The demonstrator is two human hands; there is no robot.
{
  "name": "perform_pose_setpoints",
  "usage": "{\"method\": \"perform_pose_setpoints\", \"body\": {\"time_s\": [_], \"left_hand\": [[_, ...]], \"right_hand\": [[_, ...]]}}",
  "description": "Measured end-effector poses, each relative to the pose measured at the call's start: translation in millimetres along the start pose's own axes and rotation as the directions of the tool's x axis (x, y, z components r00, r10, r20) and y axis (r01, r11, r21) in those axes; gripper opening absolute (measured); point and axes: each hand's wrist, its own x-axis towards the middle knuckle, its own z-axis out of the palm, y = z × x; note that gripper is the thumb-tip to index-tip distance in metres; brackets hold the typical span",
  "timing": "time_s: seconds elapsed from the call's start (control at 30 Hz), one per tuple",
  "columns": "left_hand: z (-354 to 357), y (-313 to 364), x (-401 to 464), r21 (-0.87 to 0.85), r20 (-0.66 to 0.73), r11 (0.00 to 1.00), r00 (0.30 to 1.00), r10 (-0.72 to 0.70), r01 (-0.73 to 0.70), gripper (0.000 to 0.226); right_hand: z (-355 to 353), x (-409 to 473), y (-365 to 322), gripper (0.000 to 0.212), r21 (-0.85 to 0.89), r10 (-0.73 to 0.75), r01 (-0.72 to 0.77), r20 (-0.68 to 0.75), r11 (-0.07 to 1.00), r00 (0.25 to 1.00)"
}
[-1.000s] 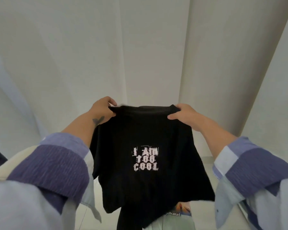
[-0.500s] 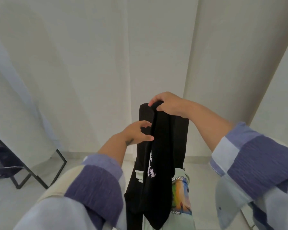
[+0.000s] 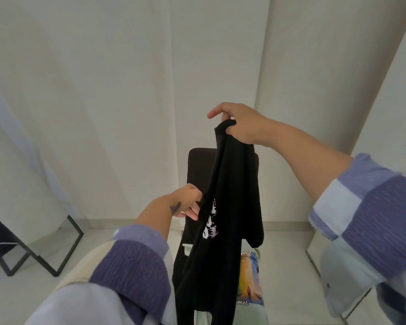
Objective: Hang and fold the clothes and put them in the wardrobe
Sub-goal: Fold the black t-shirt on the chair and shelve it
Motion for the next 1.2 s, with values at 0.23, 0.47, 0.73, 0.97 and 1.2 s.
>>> {"method": "perform_pose_setpoints", "body": {"time_s": [0.23, 0.47, 0.73, 0.97, 1.2], "left_hand": [[1, -6, 6, 0.222, -0.156, 0.975, 0.987, 0.044, -0.009, 0.034], [-43, -17, 4, 0.166, -0.608, 0.982, 0.794, 0.027, 0.093, 0.033], [-74, 24, -12, -0.039, -0.726, 0.999, 0.687, -0.041, 0.019, 0.046], [-75, 29, -20, -0.153, -0.754, 0.987, 0.64, -0.145, 0.044, 0.059], [-88, 20, -31, -0.113, -0.773, 0.954, 0.628, 0.091, -0.277, 0.038]], "right_hand": [[-1, 2, -12, 0.053, 0.016, -0.039, 0.039, 0.01, 0.999, 0.999], [-15, -10, 15, 0.04, -0.129, 0.08, -0.086, -0.052, 0.988, 0.995], [-18, -14, 33, 0.032, -0.155, 0.16, -0.186, -0.168, 0.97, 0.973], [-18, -8, 32, 0.028, -0.195, 0.133, -0.177, -0.223, 0.965, 0.966], [-16, -10, 34, 0.028, -0.175, 0.161, -0.219, -0.294, 0.96, 0.942]]}}
